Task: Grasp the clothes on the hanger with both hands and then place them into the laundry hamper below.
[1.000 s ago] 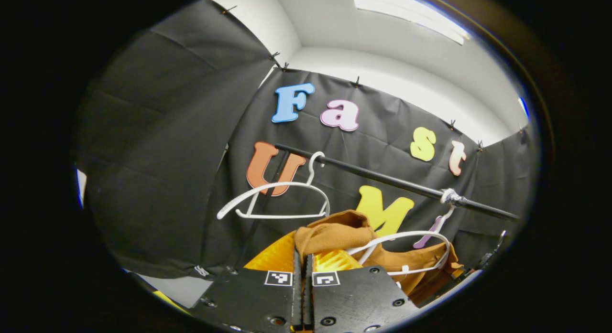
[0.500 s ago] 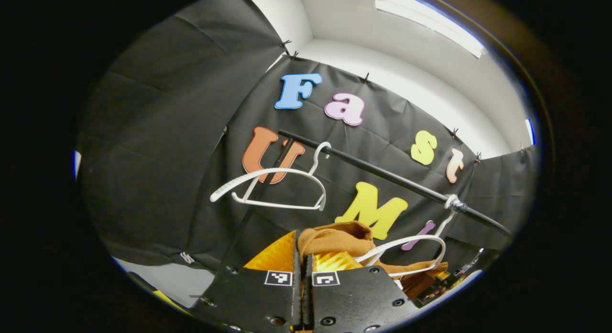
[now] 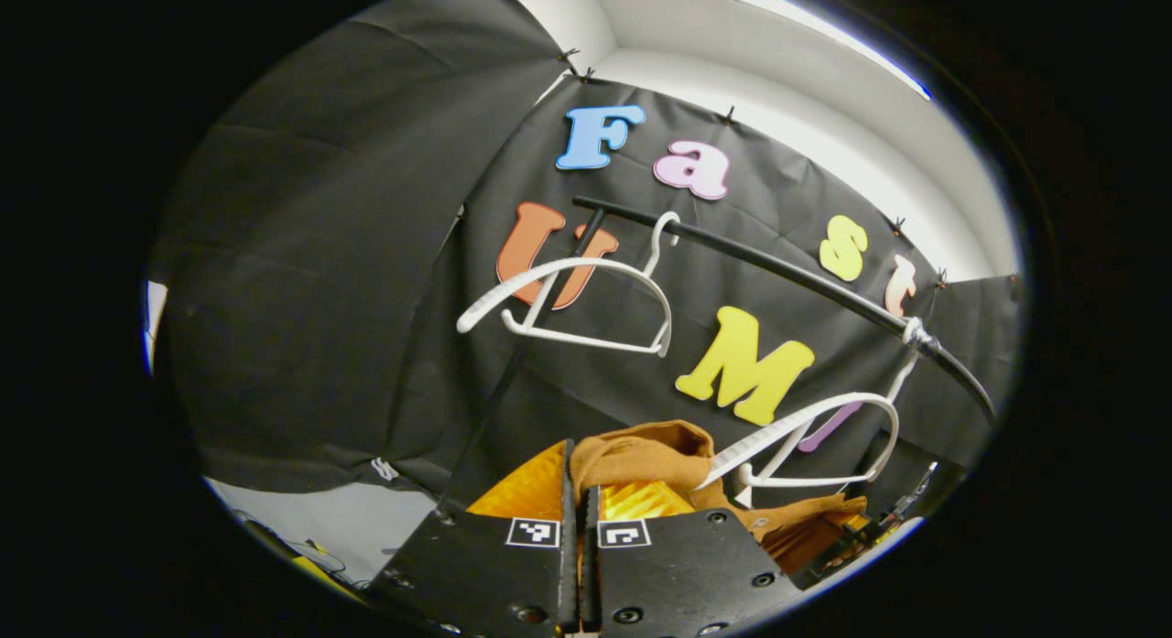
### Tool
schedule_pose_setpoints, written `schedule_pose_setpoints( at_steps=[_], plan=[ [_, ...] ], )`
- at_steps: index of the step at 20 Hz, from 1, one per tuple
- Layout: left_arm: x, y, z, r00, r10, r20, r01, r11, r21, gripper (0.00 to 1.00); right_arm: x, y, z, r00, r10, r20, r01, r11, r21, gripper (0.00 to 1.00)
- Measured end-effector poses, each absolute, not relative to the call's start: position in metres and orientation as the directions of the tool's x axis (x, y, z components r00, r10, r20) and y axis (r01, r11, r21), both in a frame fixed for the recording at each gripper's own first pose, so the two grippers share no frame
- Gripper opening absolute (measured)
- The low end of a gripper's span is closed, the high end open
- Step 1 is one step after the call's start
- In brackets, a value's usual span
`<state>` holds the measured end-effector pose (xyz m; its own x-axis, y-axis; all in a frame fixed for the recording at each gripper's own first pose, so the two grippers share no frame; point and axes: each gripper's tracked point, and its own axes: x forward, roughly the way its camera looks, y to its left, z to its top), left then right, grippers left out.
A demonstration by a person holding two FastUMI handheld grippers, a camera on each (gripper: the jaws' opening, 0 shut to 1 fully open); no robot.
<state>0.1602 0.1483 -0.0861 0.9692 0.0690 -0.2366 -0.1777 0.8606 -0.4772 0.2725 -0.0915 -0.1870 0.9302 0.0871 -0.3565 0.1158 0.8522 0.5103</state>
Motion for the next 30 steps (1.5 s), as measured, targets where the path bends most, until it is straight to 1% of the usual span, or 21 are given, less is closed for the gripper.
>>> schedule_pose_setpoints(
  at_steps=[4,10,14,17,20,25,27,30],
  plan=[
    [0.147,0.135,-0.096,0.963,0.056,-0.264,-0.173,0.878,-0.445,0.01,0.25,-0.085,-0.198,0.921,0.058,-0.386,0.135,0.88,0.454,0.07],
    [0.13,0.107,-0.094,0.965,-0.033,-0.26,-0.075,0.916,-0.394,0.01,0.22,-0.043,-0.187,0.918,0.127,-0.376,0.031,0.921,0.387,0.07],
    [0.118,0.087,-0.081,0.969,-0.104,-0.223,0.009,0.921,-0.39,0.01,0.198,-0.024,-0.176,0.918,0.16,-0.363,-0.02,0.932,0.361,0.07],
    [0.115,0.076,-0.079,0.968,-0.116,-0.223,0.038,0.945,-0.326,0.01,0.183,-0.005,-0.164,0.912,0.207,-0.353,-0.075,0.933,0.352,0.07],
    [0.108,0.05,-0.066,0.962,-0.186,-0.201,0.122,0.949,-0.292,0.01,0.168,0.02,-0.148,0.907,0.262,-0.329,-0.141,0.926,0.35,0.07],
    [0.101,0.008,-0.047,0.943,-0.294,-0.156,0.24,0.925,-0.294,0.01,0.141,0.066,-0.117,0.885,0.367,-0.287,-0.249,0.893,0.376,0.07],
    [0.097,-0.001,-0.037,0.937,-0.322,-0.138,0.278,0.922,-0.268,0.01,0.131,0.083,-0.107,0.875,0.399,-0.273,-0.282,0.88,0.383,0.07],
    [0.097,-0.019,-0.022,0.92,-0.377,-0.111,0.337,0.902,-0.27,0.01,0.119,0.11,-0.092,0.861,0.446,-0.246,-0.334,0.859,0.389,0.07]
  ],
)
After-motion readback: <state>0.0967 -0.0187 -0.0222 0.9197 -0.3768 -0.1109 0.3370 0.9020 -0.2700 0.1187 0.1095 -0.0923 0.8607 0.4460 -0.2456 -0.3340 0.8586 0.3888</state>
